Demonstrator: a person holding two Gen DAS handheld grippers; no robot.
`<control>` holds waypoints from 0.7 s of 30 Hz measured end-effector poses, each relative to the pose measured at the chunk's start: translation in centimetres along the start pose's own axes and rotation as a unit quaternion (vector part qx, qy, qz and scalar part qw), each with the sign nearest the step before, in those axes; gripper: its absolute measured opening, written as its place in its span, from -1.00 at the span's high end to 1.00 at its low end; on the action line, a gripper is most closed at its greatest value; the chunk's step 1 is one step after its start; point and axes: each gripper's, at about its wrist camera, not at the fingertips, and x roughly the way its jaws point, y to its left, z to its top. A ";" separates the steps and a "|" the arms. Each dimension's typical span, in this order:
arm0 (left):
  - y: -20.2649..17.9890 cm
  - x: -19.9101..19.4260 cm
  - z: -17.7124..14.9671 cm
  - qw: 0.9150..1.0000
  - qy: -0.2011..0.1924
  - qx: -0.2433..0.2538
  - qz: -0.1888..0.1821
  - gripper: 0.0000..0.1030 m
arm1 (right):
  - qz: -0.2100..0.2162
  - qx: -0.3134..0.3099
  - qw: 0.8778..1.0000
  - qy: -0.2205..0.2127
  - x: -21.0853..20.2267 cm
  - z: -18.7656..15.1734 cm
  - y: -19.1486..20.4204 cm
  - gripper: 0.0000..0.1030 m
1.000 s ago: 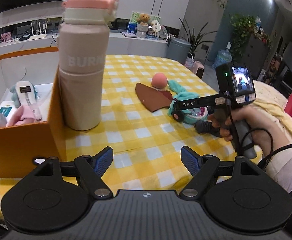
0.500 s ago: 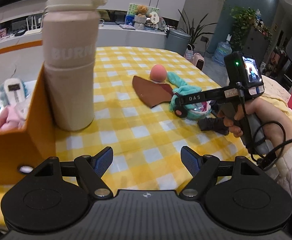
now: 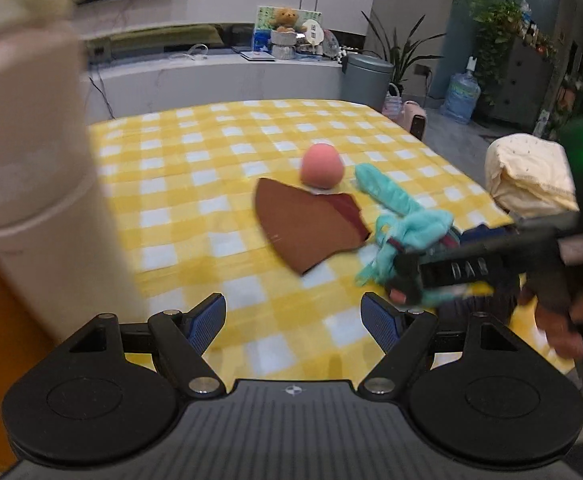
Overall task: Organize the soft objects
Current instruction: 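Grasp the teal plush backpack with the right tool while the left tool approaches the brown felt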
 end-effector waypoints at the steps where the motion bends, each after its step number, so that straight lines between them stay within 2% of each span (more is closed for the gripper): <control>1: -0.1 0.8 0.2 1.000 0.001 -0.005 -0.005 -0.76 | 0.003 0.003 1.000 0.001 -0.1 -0.1 -0.2 -0.72; 3: -0.5 2.3 0.7 1.000 0.003 -0.004 -0.019 -0.76 | 0.009 0.008 1.000 0.001 -0.2 -0.3 -0.7 -0.73; 5: -1.1 3.9 1.3 1.000 0.002 0.009 -0.014 -0.73 | 0.011 0.008 1.000 0.004 -0.2 -0.4 -1.0 -0.75; 7: -1.6 5.3 1.8 1.000 0.001 0.015 -0.012 -0.71 | -0.004 0.030 1.000 0.009 0.0 -0.4 -1.6 -0.77; 10: -1.1 6.8 2.8 0.999 -0.001 -0.016 -0.029 -0.71 | 0.004 0.059 0.998 0.012 0.0 -0.5 -2.7 -0.78; 14: 0.0 8.1 4.5 0.998 -0.007 -0.057 -0.025 -0.72 | 0.001 0.041 0.999 0.012 0.0 -0.7 -2.2 -0.79; 17: 0.0 9.9 5.9 0.997 0.015 -0.068 -0.034 -0.74 | 0.001 0.043 0.999 0.013 -0.1 -0.7 -2.3 -0.79; 19: -0.7 10.9 6.7 0.998 0.017 -0.059 -0.034 -0.91 | 0.001 0.043 0.999 0.013 -0.1 -0.7 -2.3 -0.79; 21: -1.9 11.7 7.2 0.999 0.021 -0.020 -0.044 -0.91 | 0.002 0.043 0.999 0.013 0.0 -0.6 -2.3 -0.79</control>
